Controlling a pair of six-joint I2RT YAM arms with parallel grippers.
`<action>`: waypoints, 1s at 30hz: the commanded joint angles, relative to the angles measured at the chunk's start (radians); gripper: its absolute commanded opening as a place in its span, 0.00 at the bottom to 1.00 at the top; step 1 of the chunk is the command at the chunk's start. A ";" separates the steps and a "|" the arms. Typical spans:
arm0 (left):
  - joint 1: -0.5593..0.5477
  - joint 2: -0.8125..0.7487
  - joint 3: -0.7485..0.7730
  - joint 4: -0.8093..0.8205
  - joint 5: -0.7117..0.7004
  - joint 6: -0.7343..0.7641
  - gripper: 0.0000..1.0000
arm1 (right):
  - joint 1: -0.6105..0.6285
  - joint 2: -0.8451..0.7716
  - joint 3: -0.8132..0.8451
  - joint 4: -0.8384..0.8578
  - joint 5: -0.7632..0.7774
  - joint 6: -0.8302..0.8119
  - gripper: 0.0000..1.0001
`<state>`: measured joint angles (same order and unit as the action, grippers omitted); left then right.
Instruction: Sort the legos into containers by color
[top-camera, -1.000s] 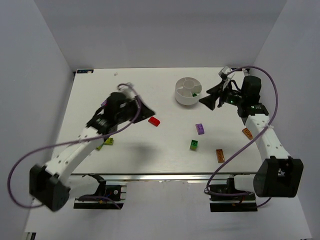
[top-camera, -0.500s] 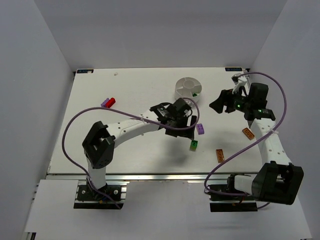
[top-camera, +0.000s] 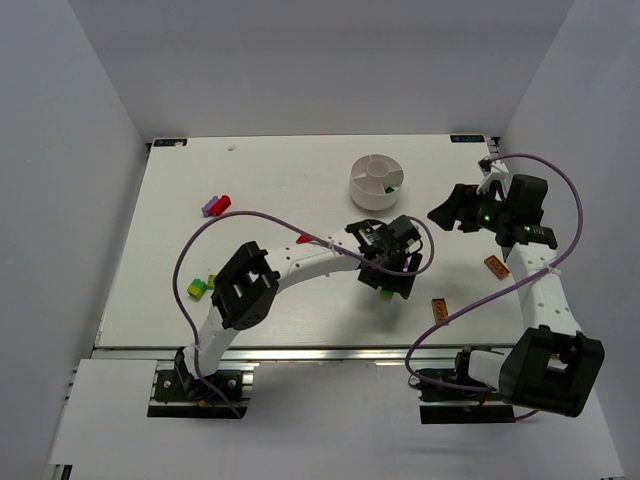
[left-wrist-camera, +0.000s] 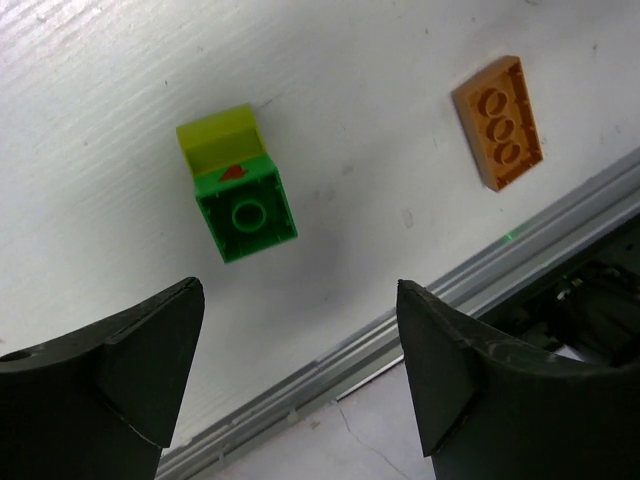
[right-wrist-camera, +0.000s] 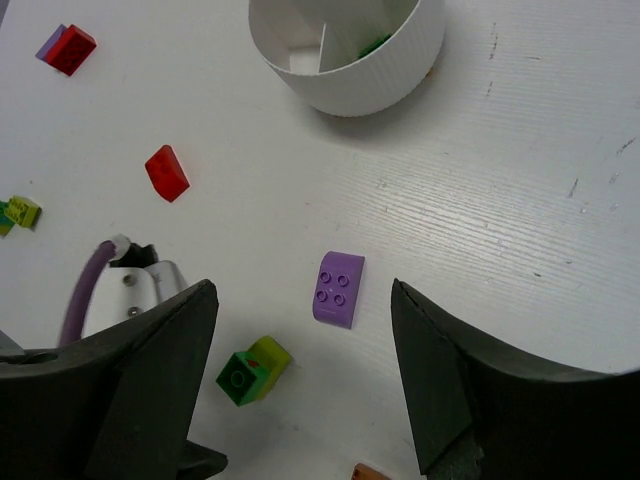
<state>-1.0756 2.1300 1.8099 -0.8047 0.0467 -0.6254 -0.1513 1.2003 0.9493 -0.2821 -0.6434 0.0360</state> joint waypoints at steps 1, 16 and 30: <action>0.000 0.018 0.065 -0.022 -0.028 0.027 0.86 | -0.011 -0.041 -0.018 0.020 -0.025 0.019 0.75; -0.009 0.113 0.157 -0.063 -0.093 0.058 0.59 | -0.044 -0.094 -0.053 0.015 -0.041 0.030 0.74; 0.014 0.001 0.154 -0.025 -0.065 0.069 0.04 | -0.047 -0.081 -0.041 -0.022 -0.160 -0.018 0.74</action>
<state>-1.0737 2.2555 1.9953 -0.8715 -0.0269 -0.5617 -0.1959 1.1252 0.9005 -0.2920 -0.7246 0.0414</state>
